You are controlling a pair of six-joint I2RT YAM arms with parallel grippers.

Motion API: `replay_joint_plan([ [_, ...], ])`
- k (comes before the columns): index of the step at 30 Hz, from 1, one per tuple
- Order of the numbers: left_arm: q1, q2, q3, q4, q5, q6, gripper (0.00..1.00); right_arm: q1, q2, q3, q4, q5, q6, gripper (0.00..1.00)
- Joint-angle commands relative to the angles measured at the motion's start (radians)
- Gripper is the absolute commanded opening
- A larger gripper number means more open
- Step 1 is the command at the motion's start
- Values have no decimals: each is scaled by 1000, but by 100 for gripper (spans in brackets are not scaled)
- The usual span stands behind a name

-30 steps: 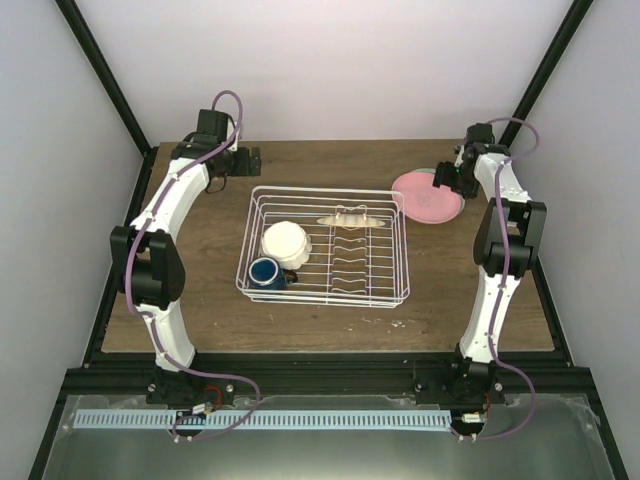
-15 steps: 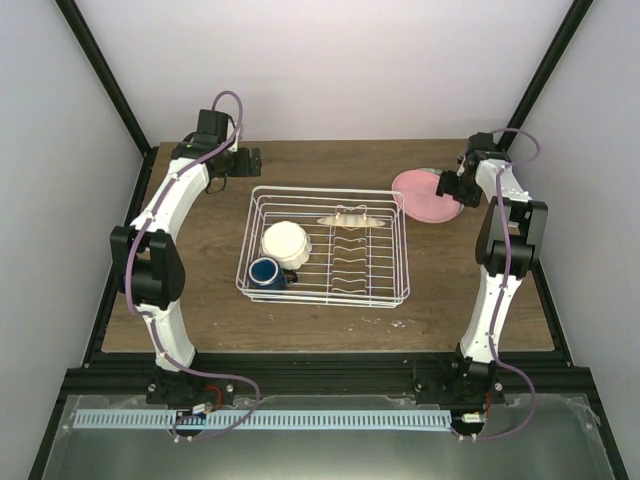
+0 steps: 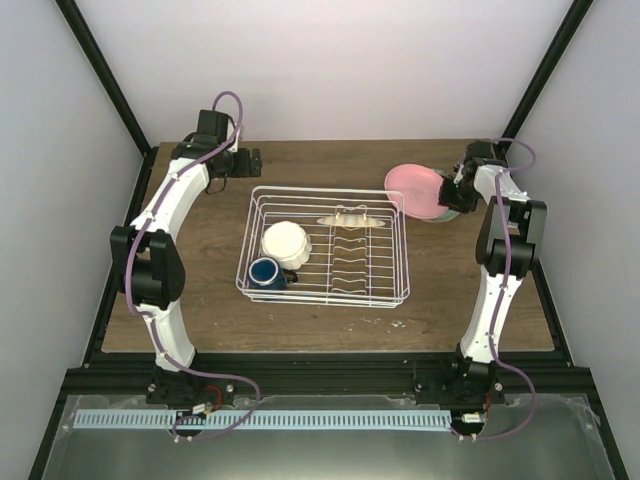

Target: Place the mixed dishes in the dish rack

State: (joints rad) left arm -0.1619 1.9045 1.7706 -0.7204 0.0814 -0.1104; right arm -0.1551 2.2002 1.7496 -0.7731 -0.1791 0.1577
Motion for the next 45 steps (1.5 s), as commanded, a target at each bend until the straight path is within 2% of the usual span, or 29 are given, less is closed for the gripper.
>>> replay_joint_plan([
  [1,4,6,22,-4,14,10,100,-9,24,-11,23,-53,-4,27],
  [5,4,10,33,-7,33,9,100,-12,14,-15,32,-57,-2,10],
  [9,5,25,64,-18,167,5,100,-29,-19,-18,74,-89,20,1],
  [13,-2,53,116,-19,302,-30,99,-64,-47,-12,131,-173,56,1],
  [17,-34,77,157,-27,297,-33,99,-73,-84,-15,200,-238,92,1],
  [19,-50,85,177,-28,291,-41,95,-71,-113,-33,262,-277,114,1],
  [22,-84,89,203,-14,290,-54,93,-45,-180,-67,373,-226,115,1],
  [26,-125,124,259,-19,302,-71,89,7,-258,-77,466,-182,89,1],
  [33,-159,161,288,31,310,-109,87,169,-331,-107,527,-125,19,1],
  [45,-171,169,243,109,340,-150,83,367,-304,-97,507,-111,5,1],
])
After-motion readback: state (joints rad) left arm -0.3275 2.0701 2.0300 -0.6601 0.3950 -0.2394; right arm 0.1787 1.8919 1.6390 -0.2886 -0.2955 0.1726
